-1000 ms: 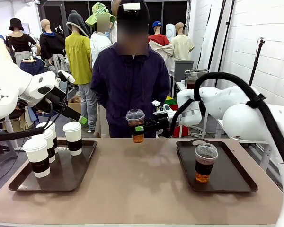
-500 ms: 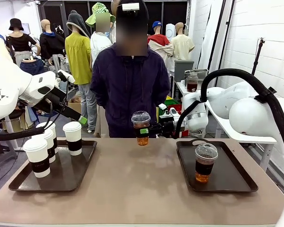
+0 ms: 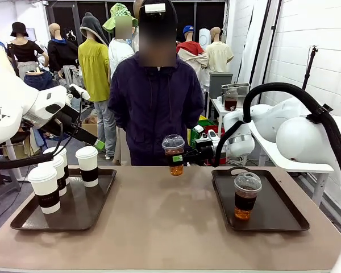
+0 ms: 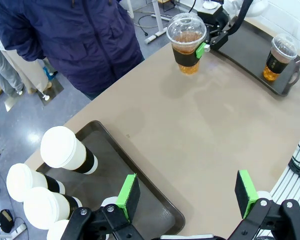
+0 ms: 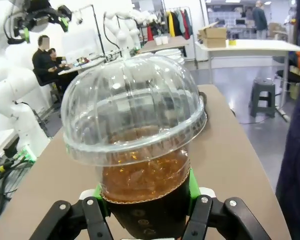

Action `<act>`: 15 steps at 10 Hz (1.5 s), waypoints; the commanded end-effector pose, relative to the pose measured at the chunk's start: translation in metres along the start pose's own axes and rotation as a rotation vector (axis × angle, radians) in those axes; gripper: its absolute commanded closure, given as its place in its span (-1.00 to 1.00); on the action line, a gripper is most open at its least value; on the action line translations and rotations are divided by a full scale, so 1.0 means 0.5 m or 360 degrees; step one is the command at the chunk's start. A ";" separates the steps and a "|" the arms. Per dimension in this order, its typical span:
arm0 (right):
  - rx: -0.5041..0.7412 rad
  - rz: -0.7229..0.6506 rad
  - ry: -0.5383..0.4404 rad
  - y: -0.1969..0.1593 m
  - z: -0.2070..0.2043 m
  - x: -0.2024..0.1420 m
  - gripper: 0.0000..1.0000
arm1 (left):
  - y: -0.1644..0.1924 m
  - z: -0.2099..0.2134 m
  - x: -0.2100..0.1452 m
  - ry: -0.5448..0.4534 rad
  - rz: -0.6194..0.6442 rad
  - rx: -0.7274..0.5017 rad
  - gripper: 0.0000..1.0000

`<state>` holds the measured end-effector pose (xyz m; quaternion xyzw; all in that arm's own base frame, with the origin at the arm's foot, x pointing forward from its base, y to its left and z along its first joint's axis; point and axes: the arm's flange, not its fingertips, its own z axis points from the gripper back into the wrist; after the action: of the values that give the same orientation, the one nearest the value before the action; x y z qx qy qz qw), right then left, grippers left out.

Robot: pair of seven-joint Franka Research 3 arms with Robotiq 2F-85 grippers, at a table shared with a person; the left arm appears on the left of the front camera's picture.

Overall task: Distribute the coffee onto the tray.
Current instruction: Pick up another iced Americano from the middle of the table and place it on the right Handle tray.

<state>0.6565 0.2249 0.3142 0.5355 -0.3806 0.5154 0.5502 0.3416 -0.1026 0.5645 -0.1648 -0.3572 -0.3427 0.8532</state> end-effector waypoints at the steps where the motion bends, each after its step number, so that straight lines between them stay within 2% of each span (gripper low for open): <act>1: -0.0098 0.0011 -0.0038 0.044 0.043 0.012 -0.30 | 0.004 0.000 -0.002 -0.0005 0.0005 -0.0013 -1.00; 9: -0.0283 -0.0007 -0.0238 0.128 0.231 -0.018 -0.30 | 0.004 0.000 -0.002 -0.0005 0.0005 -0.0013 -1.00; 15: -0.0377 -0.0036 -0.0293 0.185 0.326 -0.084 -0.30 | 0.004 0.000 -0.002 -0.0005 0.0005 -0.0013 -1.00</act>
<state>0.5918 0.0514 0.3027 0.5133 -0.4587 0.4204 0.5911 0.3416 -0.1026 0.5645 -0.1648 -0.3571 -0.3427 0.8532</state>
